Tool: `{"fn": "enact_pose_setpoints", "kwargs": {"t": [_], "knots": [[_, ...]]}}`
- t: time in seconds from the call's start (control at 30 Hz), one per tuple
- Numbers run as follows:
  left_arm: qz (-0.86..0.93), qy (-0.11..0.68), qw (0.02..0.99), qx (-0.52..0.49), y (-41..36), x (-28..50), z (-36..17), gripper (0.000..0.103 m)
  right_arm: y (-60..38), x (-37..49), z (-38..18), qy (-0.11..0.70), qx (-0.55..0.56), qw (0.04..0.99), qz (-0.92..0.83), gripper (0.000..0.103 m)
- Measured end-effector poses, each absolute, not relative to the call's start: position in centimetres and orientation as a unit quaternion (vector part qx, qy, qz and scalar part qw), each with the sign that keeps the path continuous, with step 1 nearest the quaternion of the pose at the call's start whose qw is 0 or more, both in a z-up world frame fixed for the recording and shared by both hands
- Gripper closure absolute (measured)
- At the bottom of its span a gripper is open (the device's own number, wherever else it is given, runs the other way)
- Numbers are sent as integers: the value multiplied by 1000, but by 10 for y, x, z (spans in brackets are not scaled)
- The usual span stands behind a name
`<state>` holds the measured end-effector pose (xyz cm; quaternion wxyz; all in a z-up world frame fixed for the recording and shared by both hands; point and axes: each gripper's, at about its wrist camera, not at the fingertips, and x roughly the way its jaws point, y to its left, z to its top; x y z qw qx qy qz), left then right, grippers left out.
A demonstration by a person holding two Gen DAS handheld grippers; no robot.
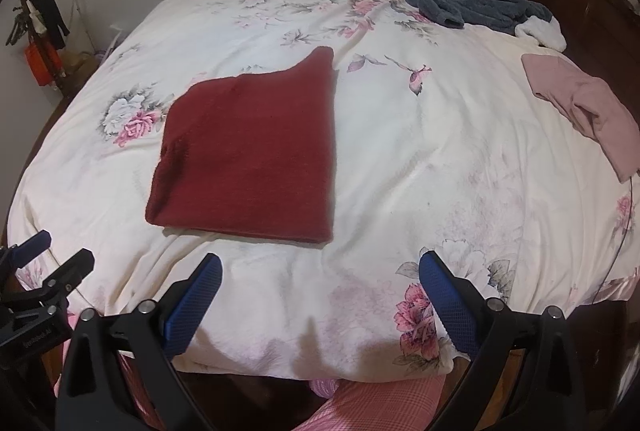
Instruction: Fold small clothes
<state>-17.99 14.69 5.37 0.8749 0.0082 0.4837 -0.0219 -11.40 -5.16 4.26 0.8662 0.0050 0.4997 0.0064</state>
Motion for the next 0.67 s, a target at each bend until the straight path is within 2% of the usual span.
{"fn": "enact_pose_setpoints", "kwargs": {"t": [0.67], "knots": [[-23,484,875,8,144,-179,52,13,-51,-119,44,489,7,872,-7,4]]}}
